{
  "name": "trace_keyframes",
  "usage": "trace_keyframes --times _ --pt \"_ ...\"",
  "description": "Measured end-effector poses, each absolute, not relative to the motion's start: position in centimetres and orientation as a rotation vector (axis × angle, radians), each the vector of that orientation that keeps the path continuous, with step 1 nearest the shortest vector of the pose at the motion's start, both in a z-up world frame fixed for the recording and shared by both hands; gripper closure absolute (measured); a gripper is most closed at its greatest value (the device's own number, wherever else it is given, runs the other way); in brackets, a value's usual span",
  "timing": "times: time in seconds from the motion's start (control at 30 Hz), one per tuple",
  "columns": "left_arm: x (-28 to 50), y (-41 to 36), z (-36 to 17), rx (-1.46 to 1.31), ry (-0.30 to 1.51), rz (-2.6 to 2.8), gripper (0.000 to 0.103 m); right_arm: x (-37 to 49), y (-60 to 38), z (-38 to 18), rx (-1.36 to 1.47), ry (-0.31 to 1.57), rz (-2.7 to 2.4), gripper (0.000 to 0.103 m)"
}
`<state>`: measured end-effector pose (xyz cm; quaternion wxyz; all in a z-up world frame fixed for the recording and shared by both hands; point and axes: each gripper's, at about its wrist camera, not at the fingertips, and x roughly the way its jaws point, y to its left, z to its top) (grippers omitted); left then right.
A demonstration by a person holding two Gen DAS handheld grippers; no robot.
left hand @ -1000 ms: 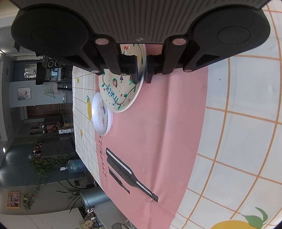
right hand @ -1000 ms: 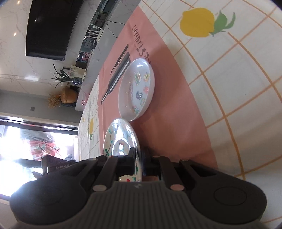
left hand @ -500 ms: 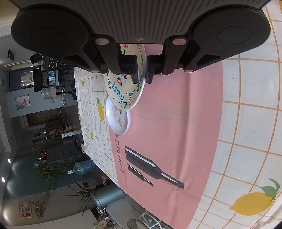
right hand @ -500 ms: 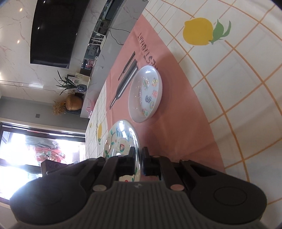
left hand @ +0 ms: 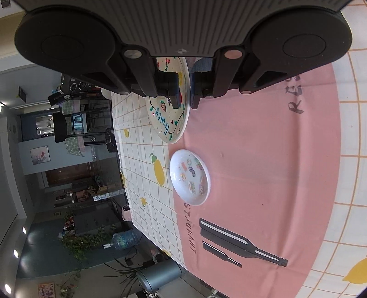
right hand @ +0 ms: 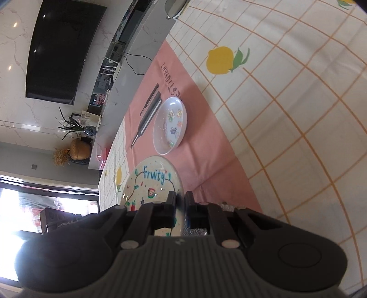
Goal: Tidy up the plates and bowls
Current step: 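Lift and carry the Fruity plate with both grippers toward the bowls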
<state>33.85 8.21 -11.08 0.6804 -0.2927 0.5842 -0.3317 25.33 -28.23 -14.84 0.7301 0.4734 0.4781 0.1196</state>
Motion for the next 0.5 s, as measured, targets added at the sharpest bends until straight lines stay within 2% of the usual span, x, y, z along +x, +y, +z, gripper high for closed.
trace_keyframes --times 0.5 --pt "31.9 3.1 -11.2 -0.493 1.407 -0.799 0.095 19.8 -31.0 -12.8 0.987 1.039 0.162 0.096"
